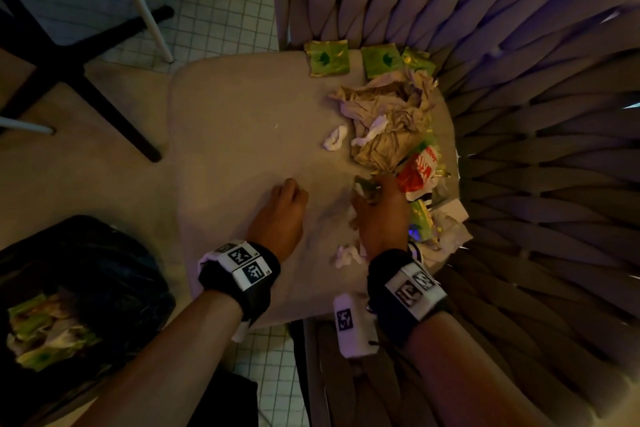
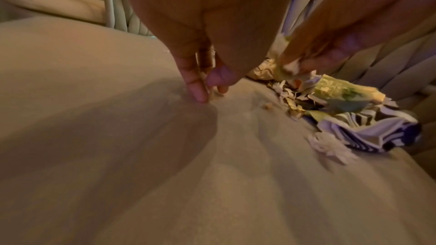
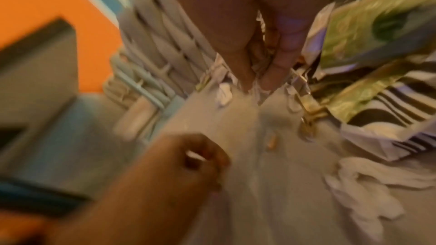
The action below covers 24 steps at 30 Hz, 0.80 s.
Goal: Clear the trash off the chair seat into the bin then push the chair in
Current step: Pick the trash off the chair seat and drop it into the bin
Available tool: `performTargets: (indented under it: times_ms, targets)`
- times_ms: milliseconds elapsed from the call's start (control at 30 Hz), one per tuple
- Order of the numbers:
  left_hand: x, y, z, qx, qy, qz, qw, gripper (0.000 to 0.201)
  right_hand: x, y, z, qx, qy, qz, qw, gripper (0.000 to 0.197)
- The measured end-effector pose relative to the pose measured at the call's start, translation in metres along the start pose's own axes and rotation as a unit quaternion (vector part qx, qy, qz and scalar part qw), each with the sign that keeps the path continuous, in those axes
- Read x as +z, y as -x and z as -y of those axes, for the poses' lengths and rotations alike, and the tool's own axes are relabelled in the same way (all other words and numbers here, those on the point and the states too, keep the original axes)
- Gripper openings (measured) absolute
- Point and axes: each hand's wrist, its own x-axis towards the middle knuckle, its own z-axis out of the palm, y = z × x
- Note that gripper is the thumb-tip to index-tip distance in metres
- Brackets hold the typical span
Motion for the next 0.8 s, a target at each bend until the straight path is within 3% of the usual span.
performTargets:
  times_ms: [100, 233, 300, 400, 500, 600, 700, 800]
  targets:
    - [0.003, -0.002, -0.004, 0.010, 0.018, -0.009, 1.000, 0.029, -0.032, 0.014, -0.014, 0.083, -0.109, -0.005, 0.991, 0.048]
    - [0.006, -0.004, -0.022, 0.024, 0.039, -0.009, 0.999, 0.021, -0.050, 0.034, -0.059, 0.209, -0.124, -0.046, 0.969, 0.082]
    - [0.012, -0.005, -0.033, 0.044, 0.030, 0.000, 0.999, 0.025, -0.049, 0.038, -0.074, 0.279, -0.145, -0.028, 0.949, 0.076]
    - [0.022, -0.008, -0.044, 0.048, -0.001, 0.020, 0.999, 0.030, -0.045, 0.039, -0.078, 0.341, -0.218, 0.005, 0.914, 0.053]
    - [0.024, -0.009, -0.048, 0.054, -0.059, 0.050, 0.996, 0.028, -0.038, 0.033, -0.083, 0.355, -0.211, 0.003, 0.911, 0.043]
    - [0.024, -0.008, -0.045, 0.075, -0.103, 0.029, 0.991, 0.028, -0.040, 0.030, -0.084, 0.348, -0.188, 0.001, 0.918, 0.039]
    - [0.026, -0.007, -0.035, 0.086, -0.036, 0.026, 0.995, 0.017, -0.049, 0.032, -0.081, 0.348, -0.162, -0.002, 0.923, 0.036]
    - [0.017, -0.001, -0.022, 0.052, 0.091, -0.001, 0.995, 0.006, -0.057, 0.042, -0.070, 0.316, -0.175, 0.005, 0.932, 0.039]
